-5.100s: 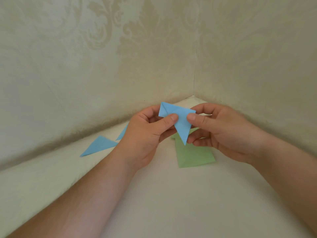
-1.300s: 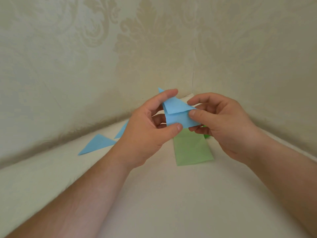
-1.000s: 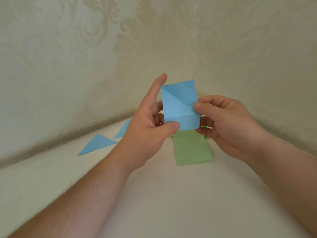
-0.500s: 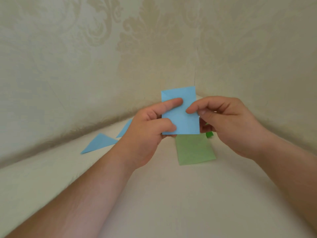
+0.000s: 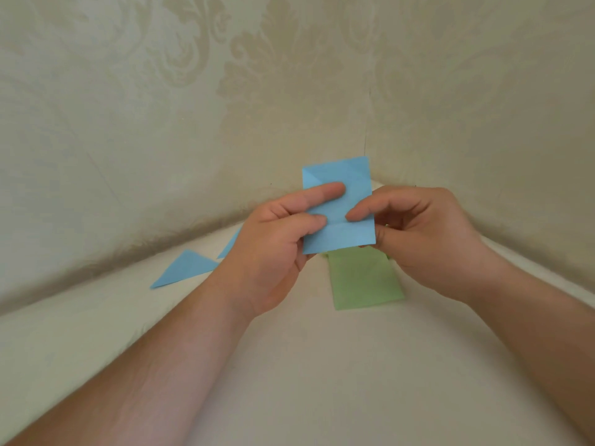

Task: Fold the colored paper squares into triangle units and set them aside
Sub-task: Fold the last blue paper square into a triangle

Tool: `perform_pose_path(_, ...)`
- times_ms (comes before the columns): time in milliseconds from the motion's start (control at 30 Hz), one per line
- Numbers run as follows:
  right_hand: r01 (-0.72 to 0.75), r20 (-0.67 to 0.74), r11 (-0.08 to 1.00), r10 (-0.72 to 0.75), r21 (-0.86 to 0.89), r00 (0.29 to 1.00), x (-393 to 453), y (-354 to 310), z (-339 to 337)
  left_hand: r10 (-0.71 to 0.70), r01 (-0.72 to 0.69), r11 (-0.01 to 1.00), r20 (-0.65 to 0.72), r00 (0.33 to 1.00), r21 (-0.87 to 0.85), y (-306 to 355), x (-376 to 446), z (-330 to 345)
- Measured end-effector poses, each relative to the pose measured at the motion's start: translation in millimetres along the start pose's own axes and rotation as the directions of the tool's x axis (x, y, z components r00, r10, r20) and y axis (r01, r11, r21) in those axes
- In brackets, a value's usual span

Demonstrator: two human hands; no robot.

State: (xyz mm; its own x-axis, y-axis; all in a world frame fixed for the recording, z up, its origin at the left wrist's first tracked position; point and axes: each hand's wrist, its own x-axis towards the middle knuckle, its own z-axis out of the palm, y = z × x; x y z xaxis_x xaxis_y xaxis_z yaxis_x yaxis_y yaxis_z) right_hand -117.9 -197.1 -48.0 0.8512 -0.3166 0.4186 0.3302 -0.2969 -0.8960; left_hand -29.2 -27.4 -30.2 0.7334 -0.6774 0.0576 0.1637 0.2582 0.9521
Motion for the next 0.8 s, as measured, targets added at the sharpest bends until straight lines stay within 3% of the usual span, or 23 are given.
perform_pose_path(133,0.038,0.014,0.999,-0.039,0.023,0.999,-1,-2,-1,0.018,-0.017,1.0,-0.032,0.999,0.02,-1,-1,1)
perform_pose_path(400,0.025,-0.016,0.993,-0.027,-0.116,0.999,1,1,-2,0.051,-0.05,0.997,-0.02,0.998,0.067,0,-1,2)
perform_pose_path(600,-0.003,-0.119,1.0,0.001,-0.018,0.993,2,-11,-1,0.035,-0.036,0.999,-0.056,0.998,-0.014,1,4,-5)
perform_pose_path(800,0.028,-0.197,1.0,-0.025,0.009,0.98,3,-9,-3,0.148,-0.145,0.974,-0.006,0.989,0.175,-9,3,-5)
